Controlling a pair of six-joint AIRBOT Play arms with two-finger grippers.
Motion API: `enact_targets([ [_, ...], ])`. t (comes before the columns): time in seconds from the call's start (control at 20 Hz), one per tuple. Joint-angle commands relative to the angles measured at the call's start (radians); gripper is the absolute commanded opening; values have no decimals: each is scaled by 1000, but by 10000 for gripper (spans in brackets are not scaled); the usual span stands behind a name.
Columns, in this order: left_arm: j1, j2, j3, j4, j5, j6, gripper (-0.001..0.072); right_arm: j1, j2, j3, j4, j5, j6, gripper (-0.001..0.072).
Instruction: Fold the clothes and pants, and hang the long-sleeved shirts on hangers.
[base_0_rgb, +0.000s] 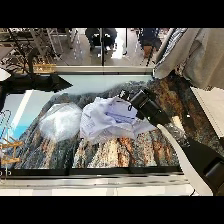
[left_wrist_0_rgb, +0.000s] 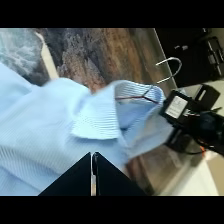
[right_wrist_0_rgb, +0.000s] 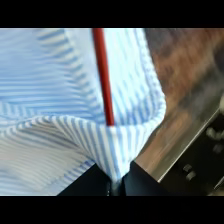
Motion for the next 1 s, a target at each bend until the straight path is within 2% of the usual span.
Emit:
enact_targets([
  [0.0,-71,11,0,-11,-5,0,16,-1,-2,13,-77,162,218,22],
  [0.15,-184,12,0,60,5,1,15,1,0,102,-73,194,236,22],
  [0.3,-253,14,0,177,103,0,32,1,17,193,-45,183,269,22],
  [0.4,-257,18,0,169,156,0,36,1,42,262,13,194,269,23],
  [0.45,-257,23,0,154,169,0,157,1,60,300,66,205,266,23],
  [0.5,-257,30,0,148,187,0,457,1,83,346,145,219,256,23],
  [0.55,-257,39,0,148,209,0,514,1,111,391,243,218,251,23],
  [0.75,-257,87,0,145,330,2,515,1,247,446,662,226,251,25],
  [0.85,-259,117,0,148,344,33,532,1,286,446,835,241,251,25],
  [0.95,-259,155,0,187,332,41,532,-1,297,446,860,151,272,25],
])
